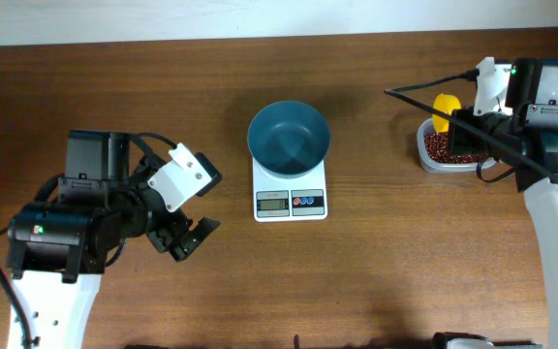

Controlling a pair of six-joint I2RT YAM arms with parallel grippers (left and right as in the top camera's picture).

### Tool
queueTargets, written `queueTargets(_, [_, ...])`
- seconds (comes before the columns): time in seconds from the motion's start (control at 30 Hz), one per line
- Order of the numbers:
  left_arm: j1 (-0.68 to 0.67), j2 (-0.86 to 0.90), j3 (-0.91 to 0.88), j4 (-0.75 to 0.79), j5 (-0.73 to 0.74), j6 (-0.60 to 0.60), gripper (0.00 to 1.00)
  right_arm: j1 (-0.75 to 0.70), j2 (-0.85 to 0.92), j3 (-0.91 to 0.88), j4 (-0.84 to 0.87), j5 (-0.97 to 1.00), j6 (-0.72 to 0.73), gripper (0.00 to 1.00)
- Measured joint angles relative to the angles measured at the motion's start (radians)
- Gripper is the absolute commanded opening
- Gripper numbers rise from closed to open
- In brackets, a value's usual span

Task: Scoop item into bowl and weigh 50g on scale
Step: 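Hold the scoop above the bean tub with the right gripper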

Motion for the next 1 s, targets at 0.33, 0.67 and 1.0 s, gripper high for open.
queueTargets(0.33, [0.000,0.000,0.000,0.000,0.000,0.000,0.99,0.000,0.000,0.000,0.000,0.069,-0.072,0.04])
queueTargets(0.67, [0.000,0.000,0.000,0.000,0.000,0.000,0.99,0.000,0.000,0.000,-0.016,0.173,-0.141,0.04])
queueTargets(1.0, [0.000,0.000,0.000,0.000,0.000,0.000,0.99,0.000,0.093,0.000,-0.027,0.243,-0.237,0.04])
